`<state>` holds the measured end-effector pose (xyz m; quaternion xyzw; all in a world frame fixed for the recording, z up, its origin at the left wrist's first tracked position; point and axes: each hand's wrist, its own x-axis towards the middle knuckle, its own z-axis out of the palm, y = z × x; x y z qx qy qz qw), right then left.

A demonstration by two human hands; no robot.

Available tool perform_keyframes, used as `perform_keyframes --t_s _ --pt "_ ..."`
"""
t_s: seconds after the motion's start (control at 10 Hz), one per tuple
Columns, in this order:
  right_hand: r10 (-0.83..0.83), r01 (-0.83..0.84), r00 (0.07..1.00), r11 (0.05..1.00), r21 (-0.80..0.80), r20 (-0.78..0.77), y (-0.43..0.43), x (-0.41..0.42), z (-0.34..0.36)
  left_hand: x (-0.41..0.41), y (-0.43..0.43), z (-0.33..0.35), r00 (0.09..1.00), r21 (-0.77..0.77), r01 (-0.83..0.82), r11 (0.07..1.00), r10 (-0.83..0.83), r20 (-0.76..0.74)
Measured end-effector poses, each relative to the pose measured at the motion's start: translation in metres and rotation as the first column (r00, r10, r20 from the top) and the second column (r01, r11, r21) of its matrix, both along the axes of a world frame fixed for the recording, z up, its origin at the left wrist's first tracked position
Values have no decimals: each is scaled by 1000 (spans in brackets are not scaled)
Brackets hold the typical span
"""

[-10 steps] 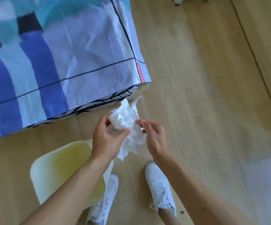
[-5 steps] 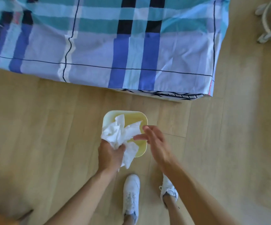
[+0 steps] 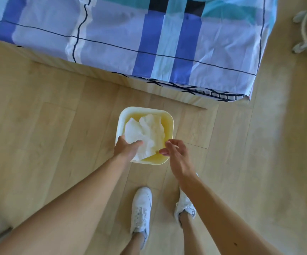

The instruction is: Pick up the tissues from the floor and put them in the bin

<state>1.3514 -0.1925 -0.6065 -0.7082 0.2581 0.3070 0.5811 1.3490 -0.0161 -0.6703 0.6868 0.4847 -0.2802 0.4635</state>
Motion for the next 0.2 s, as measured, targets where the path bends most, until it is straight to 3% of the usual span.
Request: perform_keyframes --t_s 0.2 --pt "-35 35 999 999 -33 -3 24 0 34 -4 3 61 987 38 128 991 -131 90"
